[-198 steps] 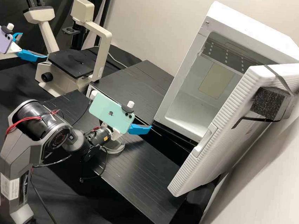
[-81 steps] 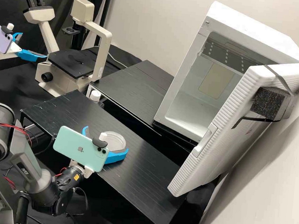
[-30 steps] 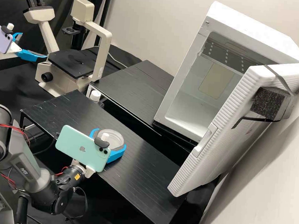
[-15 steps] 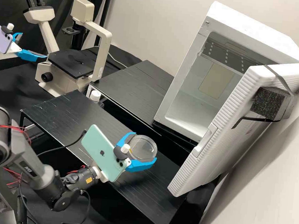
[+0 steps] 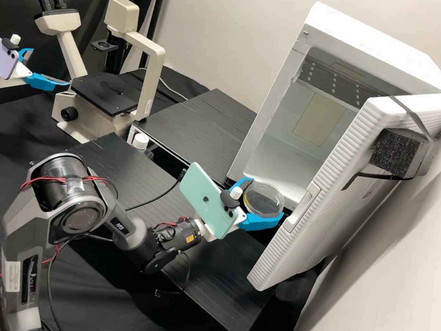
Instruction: Return the petri dish to the incubator.
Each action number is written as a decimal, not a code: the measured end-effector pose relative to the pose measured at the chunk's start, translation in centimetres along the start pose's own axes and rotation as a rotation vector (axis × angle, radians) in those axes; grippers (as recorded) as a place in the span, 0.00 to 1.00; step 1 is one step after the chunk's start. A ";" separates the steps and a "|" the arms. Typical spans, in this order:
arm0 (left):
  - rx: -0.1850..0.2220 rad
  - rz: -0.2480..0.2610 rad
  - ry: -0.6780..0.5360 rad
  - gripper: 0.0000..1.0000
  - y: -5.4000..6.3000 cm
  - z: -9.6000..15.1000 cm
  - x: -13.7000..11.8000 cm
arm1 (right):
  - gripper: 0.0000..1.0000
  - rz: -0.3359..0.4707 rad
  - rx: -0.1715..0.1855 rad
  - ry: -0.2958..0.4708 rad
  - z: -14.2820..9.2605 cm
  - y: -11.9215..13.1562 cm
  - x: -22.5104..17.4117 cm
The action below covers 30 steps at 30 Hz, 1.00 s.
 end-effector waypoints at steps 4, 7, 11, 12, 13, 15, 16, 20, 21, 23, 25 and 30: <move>0.000 0.000 0.000 1.00 0.0 0.0 0.0 | 0.00 0.027 -0.011 -0.017 -0.4 0.3 2.2; 0.000 0.000 0.000 1.00 0.0 0.0 0.0 | 0.00 0.037 -0.016 -0.021 -0.8 0.3 3.7; 0.000 0.000 0.000 1.00 0.0 0.0 0.0 | 0.00 0.032 -0.045 -0.009 -1.5 -0.2 6.0; 0.000 0.000 0.000 1.00 0.0 0.0 0.0 | 0.00 0.020 -0.055 -0.008 -1.6 -0.6 6.7; 0.000 0.000 0.000 1.00 0.0 0.0 0.0 | 0.00 0.011 -0.061 -0.010 -1.7 -0.9 7.3; 0.000 0.000 0.000 1.00 0.0 0.0 0.0 | 0.00 -0.004 -0.068 -0.014 -1.9 -1.3 8.5; 0.000 0.000 0.000 1.00 0.0 0.0 0.0 | 0.00 -0.013 -0.072 -0.020 -1.9 -1.6 9.1; 0.000 0.000 0.000 1.00 0.0 0.0 0.0 | 0.00 -0.060 -0.076 -0.051 -1.3 -2.8 11.3; 0.000 0.000 0.000 1.00 0.0 0.0 0.0 | 0.00 -0.066 -0.075 -0.058 -1.1 -3.0 11.8; 0.000 0.000 0.000 1.00 0.0 0.0 0.0 | 0.00 -0.077 -0.066 -0.079 -0.6 -3.5 13.0; 0.000 0.000 0.000 1.00 0.0 0.0 0.0 | 0.00 -0.090 -0.061 -0.096 -0.2 -3.9 13.7; 0.000 0.000 0.000 1.00 0.0 0.0 0.0 | 0.00 -0.098 -0.058 -0.098 0.5 -4.1 15.4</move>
